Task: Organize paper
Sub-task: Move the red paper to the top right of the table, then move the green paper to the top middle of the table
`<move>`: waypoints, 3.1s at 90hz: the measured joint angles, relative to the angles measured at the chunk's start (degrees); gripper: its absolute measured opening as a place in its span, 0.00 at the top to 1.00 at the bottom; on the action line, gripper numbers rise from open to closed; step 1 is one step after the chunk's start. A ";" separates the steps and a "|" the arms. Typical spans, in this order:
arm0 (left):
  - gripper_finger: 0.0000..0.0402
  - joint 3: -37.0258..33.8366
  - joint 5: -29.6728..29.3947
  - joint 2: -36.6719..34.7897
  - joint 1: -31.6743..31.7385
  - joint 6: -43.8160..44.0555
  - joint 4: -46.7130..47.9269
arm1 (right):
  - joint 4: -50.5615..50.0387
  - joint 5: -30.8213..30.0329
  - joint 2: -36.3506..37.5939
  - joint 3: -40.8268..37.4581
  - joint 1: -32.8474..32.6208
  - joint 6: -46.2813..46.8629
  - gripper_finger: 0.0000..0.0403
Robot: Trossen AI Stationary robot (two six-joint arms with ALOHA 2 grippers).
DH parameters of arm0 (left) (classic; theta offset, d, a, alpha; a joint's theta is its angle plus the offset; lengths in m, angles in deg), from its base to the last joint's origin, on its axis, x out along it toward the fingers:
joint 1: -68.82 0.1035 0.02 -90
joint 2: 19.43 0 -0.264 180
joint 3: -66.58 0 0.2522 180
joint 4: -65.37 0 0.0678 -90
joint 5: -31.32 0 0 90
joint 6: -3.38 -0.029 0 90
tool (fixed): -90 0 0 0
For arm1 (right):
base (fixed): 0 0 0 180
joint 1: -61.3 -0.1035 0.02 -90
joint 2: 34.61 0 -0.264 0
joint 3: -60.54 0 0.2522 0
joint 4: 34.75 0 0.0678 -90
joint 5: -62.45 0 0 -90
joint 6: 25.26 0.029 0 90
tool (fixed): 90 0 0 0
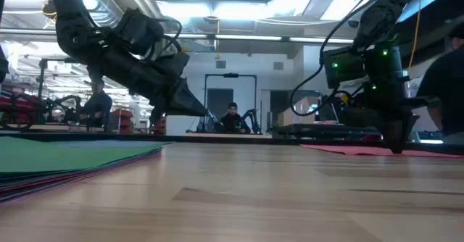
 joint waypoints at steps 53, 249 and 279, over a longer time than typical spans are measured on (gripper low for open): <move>1.00 0.01 0.02 0.00 0.00 0.02 -0.01 | 0.19 -1.49 2.42 -0.31 -0.11 3.23 1.00; 1.00 -7.97 6.88 -0.04 13.07 -2.84 -3.25 | 52.10 23.12 -37.89 40.37 -21.57 -21.78 0.69; 1.00 -7.94 6.86 -0.04 13.05 -2.99 -3.21 | 52.33 20.34 -38.69 40.70 -21.55 -21.51 0.69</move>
